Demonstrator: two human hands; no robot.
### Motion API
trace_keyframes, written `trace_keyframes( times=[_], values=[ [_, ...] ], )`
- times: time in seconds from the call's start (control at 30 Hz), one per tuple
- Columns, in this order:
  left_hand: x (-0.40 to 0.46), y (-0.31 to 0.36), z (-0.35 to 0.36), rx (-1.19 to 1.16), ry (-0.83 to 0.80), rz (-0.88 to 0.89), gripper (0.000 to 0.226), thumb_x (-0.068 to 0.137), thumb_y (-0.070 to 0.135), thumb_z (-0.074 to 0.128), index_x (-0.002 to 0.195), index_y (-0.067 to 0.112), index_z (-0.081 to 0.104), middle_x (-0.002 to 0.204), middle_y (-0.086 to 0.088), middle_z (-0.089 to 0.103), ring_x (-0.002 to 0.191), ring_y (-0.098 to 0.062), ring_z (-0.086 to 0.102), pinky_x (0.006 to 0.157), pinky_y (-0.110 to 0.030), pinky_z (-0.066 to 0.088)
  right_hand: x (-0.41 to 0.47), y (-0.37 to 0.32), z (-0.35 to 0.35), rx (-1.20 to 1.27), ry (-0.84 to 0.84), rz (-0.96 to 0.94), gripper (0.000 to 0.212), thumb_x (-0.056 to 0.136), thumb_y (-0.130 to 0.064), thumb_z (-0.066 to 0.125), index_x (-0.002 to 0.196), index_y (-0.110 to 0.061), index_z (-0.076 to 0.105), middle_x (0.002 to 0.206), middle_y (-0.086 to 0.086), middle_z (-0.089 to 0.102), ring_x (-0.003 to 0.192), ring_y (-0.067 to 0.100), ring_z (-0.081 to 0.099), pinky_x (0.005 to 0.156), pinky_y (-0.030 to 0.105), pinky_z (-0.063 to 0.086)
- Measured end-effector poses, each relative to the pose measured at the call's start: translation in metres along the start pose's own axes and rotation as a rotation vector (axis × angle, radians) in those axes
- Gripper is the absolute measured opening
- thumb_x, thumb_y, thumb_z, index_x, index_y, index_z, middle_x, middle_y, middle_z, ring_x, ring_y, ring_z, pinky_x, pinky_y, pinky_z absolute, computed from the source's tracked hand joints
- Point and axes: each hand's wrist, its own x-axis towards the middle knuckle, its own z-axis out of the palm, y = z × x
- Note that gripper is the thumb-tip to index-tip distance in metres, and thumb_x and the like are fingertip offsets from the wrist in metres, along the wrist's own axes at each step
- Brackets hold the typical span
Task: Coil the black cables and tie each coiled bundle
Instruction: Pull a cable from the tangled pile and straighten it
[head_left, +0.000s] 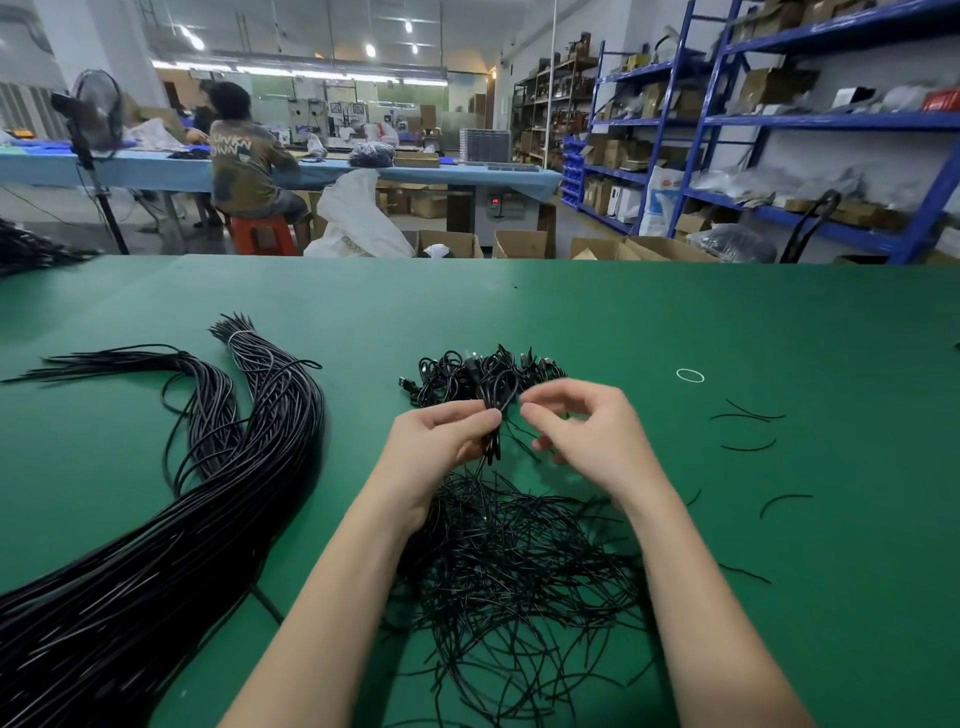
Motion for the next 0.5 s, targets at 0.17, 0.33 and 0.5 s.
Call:
trace_keyframes(
  times=[0.17, 0.33, 0.5],
  values=[
    [0.0011, 0.0059, -0.0057, -0.178, -0.088, -0.116, 0.052, 0.062, 0.019, 0.082, 0.110, 0.002, 0.072, 0.114, -0.017, 0.073, 0.098, -0.019, 0.062, 0.083, -0.024, 0.049, -0.0014, -0.0023, -0.0037, -0.332, -0.003, -0.262, 0.014, 0.080, -0.044, 0.081, 0.089, -0.052, 0.073, 0.089, -0.030, 0.072, 0.069, 0.002, 0.067, 0.072, 0.027, 0.056],
    [0.0001, 0.0076, -0.0064, -0.185, -0.151, -0.167, 0.042, 0.062, 0.020, 0.079, 0.102, 0.009, 0.074, 0.098, -0.006, 0.075, 0.090, -0.014, 0.062, 0.085, -0.022, 0.046, -0.0028, -0.0036, -0.0035, -0.381, 0.013, -0.288, 0.029, 0.070, -0.073, 0.065, 0.085, -0.051, 0.074, 0.082, -0.028, 0.072, 0.069, 0.002, 0.066, 0.074, 0.032, 0.055],
    [-0.0005, 0.0083, -0.0070, -0.215, -0.139, -0.077, 0.051, 0.057, 0.022, 0.085, 0.105, 0.010, 0.073, 0.098, -0.002, 0.077, 0.086, -0.008, 0.070, 0.081, -0.020, 0.051, -0.0042, -0.0096, 0.0050, -0.210, 0.063, -0.261, 0.015, 0.082, -0.041, 0.081, 0.068, -0.037, 0.077, 0.060, -0.018, 0.069, 0.050, 0.010, 0.059, 0.054, 0.021, 0.048]
  ],
)
